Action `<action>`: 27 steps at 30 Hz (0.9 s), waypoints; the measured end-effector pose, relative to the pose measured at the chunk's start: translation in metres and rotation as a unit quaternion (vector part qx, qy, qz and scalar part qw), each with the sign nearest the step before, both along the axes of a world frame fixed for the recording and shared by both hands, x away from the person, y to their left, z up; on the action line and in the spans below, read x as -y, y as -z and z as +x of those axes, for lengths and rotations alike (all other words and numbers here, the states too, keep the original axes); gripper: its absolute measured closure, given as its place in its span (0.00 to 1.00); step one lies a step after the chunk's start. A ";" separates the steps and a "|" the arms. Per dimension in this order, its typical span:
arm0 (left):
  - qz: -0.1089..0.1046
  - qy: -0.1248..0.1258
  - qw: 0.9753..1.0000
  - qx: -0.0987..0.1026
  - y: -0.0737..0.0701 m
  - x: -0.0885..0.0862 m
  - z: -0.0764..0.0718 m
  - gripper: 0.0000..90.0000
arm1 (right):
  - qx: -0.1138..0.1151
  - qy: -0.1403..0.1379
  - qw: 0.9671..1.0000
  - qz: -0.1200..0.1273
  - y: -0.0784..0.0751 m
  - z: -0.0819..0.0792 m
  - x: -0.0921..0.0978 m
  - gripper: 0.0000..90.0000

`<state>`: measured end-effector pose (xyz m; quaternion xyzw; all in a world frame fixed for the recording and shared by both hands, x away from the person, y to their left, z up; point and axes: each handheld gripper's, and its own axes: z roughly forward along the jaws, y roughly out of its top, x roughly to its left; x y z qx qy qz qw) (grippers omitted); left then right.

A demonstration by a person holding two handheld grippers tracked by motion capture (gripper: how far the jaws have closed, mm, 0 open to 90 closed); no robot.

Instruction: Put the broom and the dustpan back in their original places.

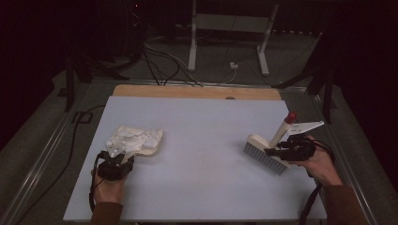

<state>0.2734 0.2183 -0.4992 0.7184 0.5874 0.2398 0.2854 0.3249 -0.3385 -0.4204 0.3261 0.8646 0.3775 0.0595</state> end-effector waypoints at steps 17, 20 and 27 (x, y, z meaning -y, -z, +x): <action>0.000 0.002 1.000 -0.003 0.002 0.001 0.000 0.74 | -0.004 -0.056 0.998 -0.011 0.002 0.001 0.003 0.75; 0.000 0.002 1.000 -0.003 0.003 0.002 0.000 0.74 | -0.003 -0.068 0.998 -0.013 0.002 0.000 0.004 0.75; 0.000 0.005 1.000 -0.005 0.003 0.003 0.001 0.74 | -0.008 -0.086 0.996 -0.015 0.004 0.000 0.005 0.75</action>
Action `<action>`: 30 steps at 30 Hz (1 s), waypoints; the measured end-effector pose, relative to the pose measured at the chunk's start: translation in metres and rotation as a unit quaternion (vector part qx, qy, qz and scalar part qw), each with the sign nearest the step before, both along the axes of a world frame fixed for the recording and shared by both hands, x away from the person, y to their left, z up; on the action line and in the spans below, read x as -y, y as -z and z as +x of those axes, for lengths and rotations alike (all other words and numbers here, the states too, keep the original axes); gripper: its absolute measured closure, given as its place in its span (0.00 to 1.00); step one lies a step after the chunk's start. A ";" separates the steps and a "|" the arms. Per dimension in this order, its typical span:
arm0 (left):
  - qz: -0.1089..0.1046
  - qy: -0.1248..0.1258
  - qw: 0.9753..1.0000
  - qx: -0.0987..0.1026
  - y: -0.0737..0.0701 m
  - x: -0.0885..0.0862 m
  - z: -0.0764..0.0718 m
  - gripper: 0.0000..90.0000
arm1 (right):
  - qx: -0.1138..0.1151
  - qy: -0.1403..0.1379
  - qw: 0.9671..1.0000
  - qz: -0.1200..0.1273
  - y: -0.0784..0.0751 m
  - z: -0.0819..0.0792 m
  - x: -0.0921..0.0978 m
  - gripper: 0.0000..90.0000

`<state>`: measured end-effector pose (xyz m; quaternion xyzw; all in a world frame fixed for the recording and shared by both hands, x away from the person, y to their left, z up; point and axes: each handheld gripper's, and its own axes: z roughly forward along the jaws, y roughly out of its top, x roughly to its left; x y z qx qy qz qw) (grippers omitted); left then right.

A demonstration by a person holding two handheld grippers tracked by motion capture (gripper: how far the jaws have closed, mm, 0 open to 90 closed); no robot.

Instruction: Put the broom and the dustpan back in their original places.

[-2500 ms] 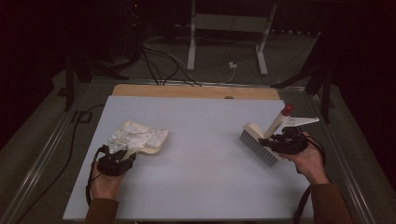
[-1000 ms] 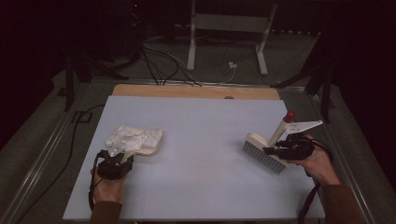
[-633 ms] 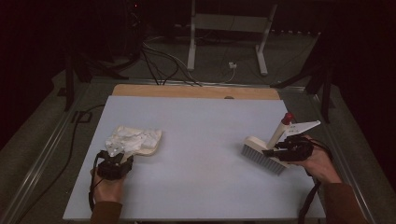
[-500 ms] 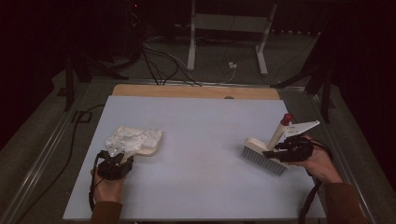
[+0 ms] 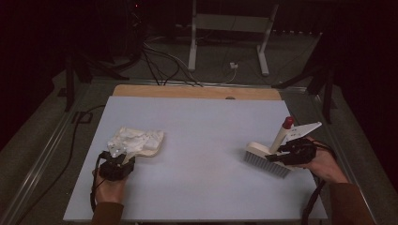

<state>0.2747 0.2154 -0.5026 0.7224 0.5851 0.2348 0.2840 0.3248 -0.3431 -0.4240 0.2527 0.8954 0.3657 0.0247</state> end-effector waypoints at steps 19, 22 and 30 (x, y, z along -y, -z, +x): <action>0.001 -0.003 1.000 -0.001 0.001 0.001 0.000 0.74 | -0.008 -0.041 0.999 -0.003 0.003 0.000 -0.006 0.75; 0.003 -0.003 1.000 -0.002 0.002 0.002 0.000 0.74 | -0.009 -0.045 0.999 -0.005 0.004 -0.001 -0.006 0.75; 0.003 -0.008 1.000 -0.003 0.003 0.004 0.000 0.74 | -0.008 -0.056 0.998 -0.010 0.006 -0.001 -0.006 0.75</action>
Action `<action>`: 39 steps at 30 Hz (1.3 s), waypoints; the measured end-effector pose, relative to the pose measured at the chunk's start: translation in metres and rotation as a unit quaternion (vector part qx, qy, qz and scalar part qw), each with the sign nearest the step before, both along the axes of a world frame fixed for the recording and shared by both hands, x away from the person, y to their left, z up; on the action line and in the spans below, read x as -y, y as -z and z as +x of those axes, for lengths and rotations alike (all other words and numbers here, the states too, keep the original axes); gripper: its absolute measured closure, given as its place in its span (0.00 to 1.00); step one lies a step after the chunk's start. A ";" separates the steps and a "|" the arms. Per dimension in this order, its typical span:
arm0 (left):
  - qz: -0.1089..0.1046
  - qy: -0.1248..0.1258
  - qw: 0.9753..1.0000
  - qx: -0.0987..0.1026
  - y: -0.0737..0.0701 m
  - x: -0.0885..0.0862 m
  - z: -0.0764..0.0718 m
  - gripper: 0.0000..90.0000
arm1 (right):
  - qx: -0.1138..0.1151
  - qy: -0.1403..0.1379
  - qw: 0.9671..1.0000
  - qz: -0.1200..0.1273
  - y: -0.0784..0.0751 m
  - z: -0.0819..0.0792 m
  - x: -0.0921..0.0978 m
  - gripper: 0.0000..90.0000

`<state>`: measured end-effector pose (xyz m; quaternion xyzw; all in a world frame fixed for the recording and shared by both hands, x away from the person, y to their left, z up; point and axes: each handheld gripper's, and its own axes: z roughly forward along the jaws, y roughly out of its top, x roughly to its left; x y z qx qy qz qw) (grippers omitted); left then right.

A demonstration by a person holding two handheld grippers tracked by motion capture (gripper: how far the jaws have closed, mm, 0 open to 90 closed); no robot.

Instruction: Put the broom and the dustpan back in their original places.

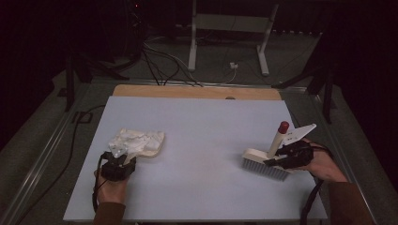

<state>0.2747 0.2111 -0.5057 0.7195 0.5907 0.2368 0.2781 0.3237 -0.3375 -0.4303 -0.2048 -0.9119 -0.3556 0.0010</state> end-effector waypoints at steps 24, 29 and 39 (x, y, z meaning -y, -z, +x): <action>-0.010 -0.039 0.999 -0.002 0.007 0.001 0.001 0.74 | -0.009 -0.009 1.000 0.000 0.003 0.002 0.001 0.75; -0.011 -0.047 0.999 0.000 0.008 -0.001 0.001 0.74 | -0.013 -0.016 1.000 -0.001 0.003 0.002 0.000 0.75; -0.012 -0.050 0.999 0.001 0.010 0.000 0.001 0.73 | -0.027 -0.047 0.998 0.007 0.006 0.003 -0.005 0.74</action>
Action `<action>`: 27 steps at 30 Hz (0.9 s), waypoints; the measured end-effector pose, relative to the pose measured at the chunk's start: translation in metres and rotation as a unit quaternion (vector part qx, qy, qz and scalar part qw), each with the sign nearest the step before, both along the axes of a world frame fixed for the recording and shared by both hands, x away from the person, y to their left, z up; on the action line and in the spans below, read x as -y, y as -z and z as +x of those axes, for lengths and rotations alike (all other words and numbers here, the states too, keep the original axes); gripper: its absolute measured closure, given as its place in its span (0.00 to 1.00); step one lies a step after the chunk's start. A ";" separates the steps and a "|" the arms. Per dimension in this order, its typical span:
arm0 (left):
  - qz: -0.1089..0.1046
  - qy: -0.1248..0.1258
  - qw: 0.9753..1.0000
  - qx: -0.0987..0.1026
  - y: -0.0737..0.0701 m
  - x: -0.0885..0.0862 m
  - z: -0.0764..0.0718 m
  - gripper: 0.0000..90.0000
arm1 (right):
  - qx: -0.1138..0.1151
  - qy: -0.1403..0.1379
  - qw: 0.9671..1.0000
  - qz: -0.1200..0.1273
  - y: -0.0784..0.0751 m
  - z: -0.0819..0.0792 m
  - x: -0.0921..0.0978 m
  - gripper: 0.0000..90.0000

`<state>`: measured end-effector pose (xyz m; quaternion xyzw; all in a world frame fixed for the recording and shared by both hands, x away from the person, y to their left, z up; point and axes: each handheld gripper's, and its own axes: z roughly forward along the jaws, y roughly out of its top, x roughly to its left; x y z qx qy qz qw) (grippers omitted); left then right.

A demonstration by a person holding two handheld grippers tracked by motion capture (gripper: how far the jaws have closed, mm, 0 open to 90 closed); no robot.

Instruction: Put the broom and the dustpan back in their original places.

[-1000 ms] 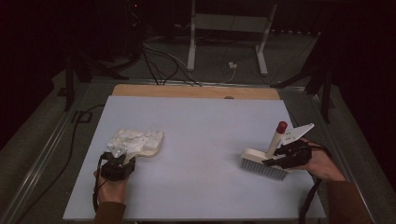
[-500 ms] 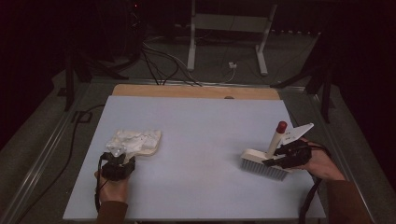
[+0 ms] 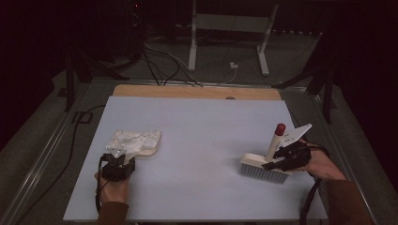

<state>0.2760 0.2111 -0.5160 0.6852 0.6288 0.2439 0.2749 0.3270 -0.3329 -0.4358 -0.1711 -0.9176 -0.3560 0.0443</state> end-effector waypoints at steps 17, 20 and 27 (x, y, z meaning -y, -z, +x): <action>-0.013 0.007 0.994 0.106 -0.026 -0.010 -0.011 0.02 | 0.126 0.289 0.945 0.084 0.001 -0.008 0.008 0.00; -0.021 0.017 0.992 0.124 -0.031 -0.014 -0.014 0.01 | 0.131 0.314 0.936 0.085 0.010 -0.015 0.003 0.00; -0.042 0.055 0.985 0.160 -0.040 -0.025 -0.020 0.01 | 0.143 0.361 0.916 0.101 0.024 -0.030 -0.006 0.00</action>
